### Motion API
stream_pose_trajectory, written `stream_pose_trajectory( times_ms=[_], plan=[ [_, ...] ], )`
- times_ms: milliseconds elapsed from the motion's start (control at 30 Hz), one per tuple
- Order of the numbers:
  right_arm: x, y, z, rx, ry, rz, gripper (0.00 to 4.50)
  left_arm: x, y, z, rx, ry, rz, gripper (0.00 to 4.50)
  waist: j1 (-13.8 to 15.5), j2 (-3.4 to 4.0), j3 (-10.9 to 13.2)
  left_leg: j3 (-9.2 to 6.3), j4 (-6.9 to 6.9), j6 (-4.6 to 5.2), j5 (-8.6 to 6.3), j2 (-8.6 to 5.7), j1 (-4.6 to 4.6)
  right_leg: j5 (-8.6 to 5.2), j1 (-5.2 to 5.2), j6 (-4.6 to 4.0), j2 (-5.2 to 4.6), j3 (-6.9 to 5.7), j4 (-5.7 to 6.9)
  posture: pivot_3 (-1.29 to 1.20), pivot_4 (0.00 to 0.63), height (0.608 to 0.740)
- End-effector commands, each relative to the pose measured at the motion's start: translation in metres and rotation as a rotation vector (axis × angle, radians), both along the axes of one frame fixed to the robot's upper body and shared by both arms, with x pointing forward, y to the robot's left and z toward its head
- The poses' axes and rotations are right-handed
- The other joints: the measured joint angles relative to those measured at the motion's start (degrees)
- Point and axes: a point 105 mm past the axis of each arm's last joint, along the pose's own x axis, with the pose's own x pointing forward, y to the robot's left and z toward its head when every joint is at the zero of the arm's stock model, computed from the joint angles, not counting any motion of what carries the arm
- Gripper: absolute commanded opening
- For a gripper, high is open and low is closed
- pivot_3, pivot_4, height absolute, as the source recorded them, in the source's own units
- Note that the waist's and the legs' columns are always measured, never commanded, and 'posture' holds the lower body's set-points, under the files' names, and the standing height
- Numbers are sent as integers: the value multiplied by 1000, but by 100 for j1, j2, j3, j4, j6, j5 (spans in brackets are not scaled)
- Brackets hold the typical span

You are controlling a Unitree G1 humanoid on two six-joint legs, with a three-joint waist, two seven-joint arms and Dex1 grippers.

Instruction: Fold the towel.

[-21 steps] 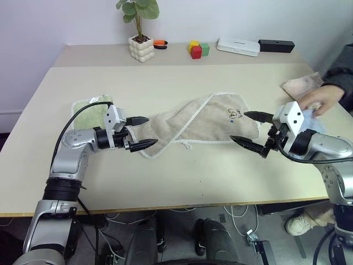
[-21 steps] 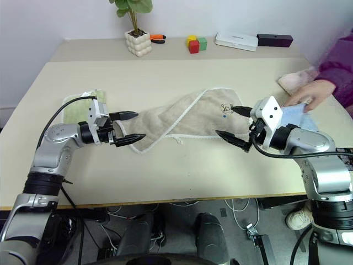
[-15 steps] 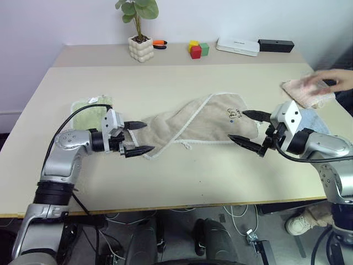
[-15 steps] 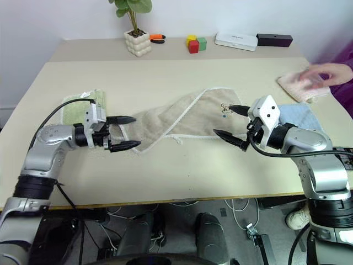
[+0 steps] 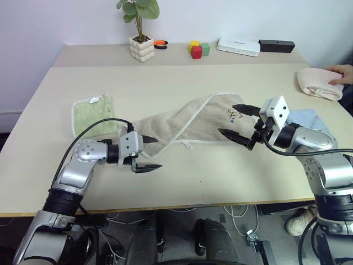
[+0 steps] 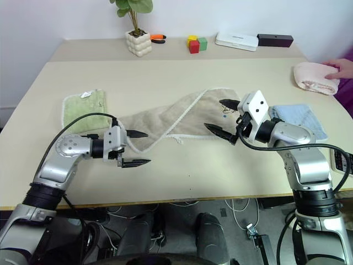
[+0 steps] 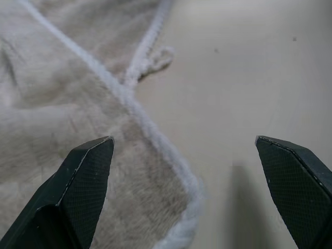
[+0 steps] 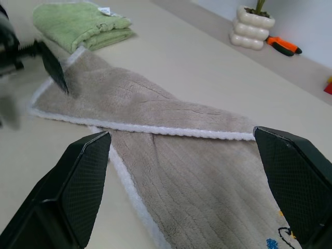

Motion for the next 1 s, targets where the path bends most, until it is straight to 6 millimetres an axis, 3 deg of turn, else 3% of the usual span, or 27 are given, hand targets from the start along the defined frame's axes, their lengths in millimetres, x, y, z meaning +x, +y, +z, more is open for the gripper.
stream_pose_trajectory(
  times_ms=[33,133,333,533,633,767,1000],
  plan=[
    [-1,11,15,5,-61,30,4500,7,7,-15,27,40,85,4230,6,5,-3,0,0,0,0,1,0,0,0,1,0,0,1,0,150,740],
    [1,3,18,0,-68,21,4500,9,8,-34,69,106,129,3240,35,11,-8,-3,2,1,0,2,6,-1,6,-2,-1,1,-1,0,150,740],
    [4,7,20,-5,-74,37,4500,9,6,-27,-2,127,160,75,42,26,-23,-5,3,-5,-11,6,25,-2,5,-4,-8,0,-5,0,150,740],
    [30,0,23,-16,-146,-57,4500,19,28,-14,-21,98,266,30,-5,28,-24,-2,1,6,-5,4,24,-2,16,-3,-7,0,-2,0,150,740],
    [56,-11,20,-54,-191,-192,4500,25,37,21,-169,63,315,30,-29,28,-21,3,1,5,-3,4,17,-1,13,-2,-4,0,1,0,150,740],
    [95,-34,-3,-227,-184,-396,4500,10,52,62,-299,6,299,30,-65,31,-16,15,-4,-32,19,1,1,10,-9,20,-2,5,6,0,150,740],
    [120,-42,-16,-477,-265,-463,4500,-20,66,66,-291,24,288,30,-58,43,-8,33,-16,-40,24,-2,3,7,-14,26,-1,11,6,0,150,740]
  ],
)
